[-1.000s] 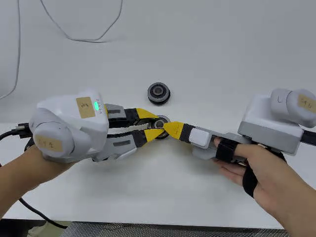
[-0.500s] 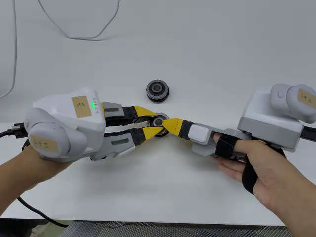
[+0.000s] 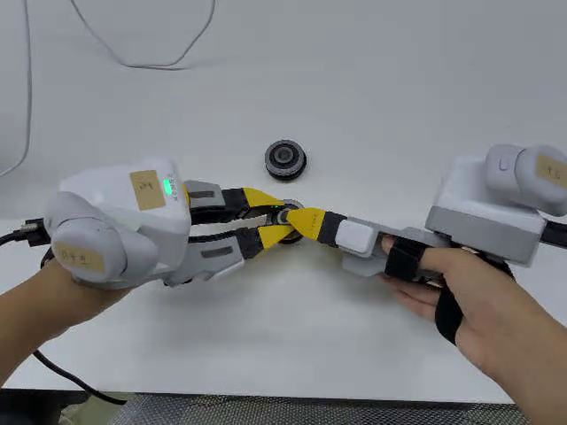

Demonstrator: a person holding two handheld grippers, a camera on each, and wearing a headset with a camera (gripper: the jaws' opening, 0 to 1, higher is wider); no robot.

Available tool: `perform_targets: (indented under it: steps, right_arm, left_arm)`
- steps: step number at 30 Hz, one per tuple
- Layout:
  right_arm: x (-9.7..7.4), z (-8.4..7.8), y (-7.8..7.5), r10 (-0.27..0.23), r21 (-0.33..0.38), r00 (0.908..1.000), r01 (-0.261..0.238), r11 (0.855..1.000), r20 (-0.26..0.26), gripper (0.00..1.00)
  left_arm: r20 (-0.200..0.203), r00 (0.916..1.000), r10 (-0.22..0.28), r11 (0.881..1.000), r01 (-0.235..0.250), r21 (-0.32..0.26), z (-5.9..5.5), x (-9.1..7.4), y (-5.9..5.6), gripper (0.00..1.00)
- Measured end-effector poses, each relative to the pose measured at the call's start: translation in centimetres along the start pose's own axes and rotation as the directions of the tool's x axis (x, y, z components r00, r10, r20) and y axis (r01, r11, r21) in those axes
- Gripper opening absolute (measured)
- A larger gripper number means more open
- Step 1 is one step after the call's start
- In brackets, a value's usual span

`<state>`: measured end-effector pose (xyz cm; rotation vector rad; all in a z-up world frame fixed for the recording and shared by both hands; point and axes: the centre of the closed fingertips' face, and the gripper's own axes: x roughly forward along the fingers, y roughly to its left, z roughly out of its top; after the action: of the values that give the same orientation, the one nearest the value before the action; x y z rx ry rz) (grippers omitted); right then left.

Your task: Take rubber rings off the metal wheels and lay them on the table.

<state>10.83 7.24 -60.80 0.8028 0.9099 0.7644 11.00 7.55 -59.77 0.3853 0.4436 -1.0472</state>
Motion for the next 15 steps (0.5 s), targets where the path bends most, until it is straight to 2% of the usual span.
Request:
perform_targets:
  steps: [15]
  right_arm:
    - [-0.78,-0.02,0.05,0.014,0.001,0.9998,-0.014,1.0,0.016,0.21]
  left_arm:
    - [-0.003,1.0,0.001,1.0,-0.001,-0.001,-0.09,0.02,0.1,0.12]
